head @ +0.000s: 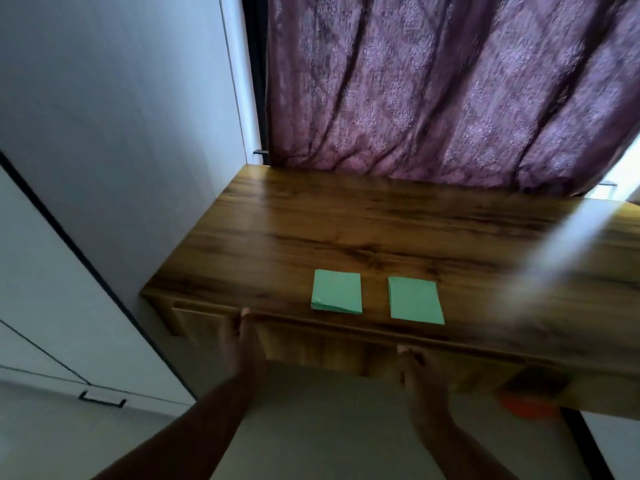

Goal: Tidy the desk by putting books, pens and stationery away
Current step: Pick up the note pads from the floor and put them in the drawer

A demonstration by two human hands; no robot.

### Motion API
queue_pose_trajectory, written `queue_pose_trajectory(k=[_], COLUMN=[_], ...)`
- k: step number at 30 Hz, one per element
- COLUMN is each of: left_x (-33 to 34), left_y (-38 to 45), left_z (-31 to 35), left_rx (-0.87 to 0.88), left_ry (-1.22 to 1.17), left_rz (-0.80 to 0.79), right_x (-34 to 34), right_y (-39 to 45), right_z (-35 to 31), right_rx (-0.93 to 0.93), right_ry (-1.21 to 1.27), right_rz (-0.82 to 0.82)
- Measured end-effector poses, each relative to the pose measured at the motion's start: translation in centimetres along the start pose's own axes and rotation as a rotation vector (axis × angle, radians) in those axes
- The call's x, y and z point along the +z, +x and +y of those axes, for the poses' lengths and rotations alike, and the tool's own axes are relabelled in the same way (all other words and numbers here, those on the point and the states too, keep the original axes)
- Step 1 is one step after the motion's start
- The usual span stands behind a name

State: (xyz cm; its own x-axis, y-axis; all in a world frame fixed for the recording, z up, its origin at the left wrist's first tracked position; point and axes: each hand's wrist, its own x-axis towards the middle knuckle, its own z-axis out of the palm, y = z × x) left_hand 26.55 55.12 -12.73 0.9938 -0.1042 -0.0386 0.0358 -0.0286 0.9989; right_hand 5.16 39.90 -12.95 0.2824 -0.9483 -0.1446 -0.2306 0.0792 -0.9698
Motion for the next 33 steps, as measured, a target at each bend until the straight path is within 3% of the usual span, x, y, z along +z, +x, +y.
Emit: queue_pose_trajectory(k=[1,3,6,11,16,24,27,30,31,33], left_x=[-0.5,-1.3,-1.5,-0.8,0.7,0.2,-1.8,-4.2,-5.0,-6.2], left_y=[0.3,0.7,1.6,2.4,2.8,1.8,0.0,-3.5,-4.3,-5.1], left_z=[-0.4,-0.8,-2.8,-7.2,-8.7,-8.8,-8.2,-5.2,-3.9,-1.9], left_rx=[-0.245,-0.656,-0.860,-0.995,-1.012,-1.049,-1.062,-0.931,-0.766,-0.155], left_ry=[-0.106,-0.333,-0.434,-0.553,-0.714,-0.645,-0.424,0.127,0.318,0.677], left_rz=[0.076,0.059,-0.013,-0.084,-0.161,-0.143,-0.204,-0.500,-0.620,-0.836], right_x=[0.3,0.8,1.7,3.5,4.6,3.9,3.2,1.5,0.6,-1.6], right_y=[-0.3,-0.7,-0.5,0.9,1.5,0.5,-1.5,-4.3,-5.2,-6.3], right_z=[1.1,2.2,3.5,5.9,6.2,7.7,7.5,4.9,3.6,1.3], right_rx=[0.221,0.605,0.843,0.852,0.807,0.809,0.866,0.805,0.639,0.075], right_ry=[0.135,0.421,0.742,0.901,1.039,1.051,0.845,0.305,0.049,-0.425], right_rz=[0.028,0.013,0.021,0.056,0.110,0.079,0.077,-0.058,-0.130,-0.205])
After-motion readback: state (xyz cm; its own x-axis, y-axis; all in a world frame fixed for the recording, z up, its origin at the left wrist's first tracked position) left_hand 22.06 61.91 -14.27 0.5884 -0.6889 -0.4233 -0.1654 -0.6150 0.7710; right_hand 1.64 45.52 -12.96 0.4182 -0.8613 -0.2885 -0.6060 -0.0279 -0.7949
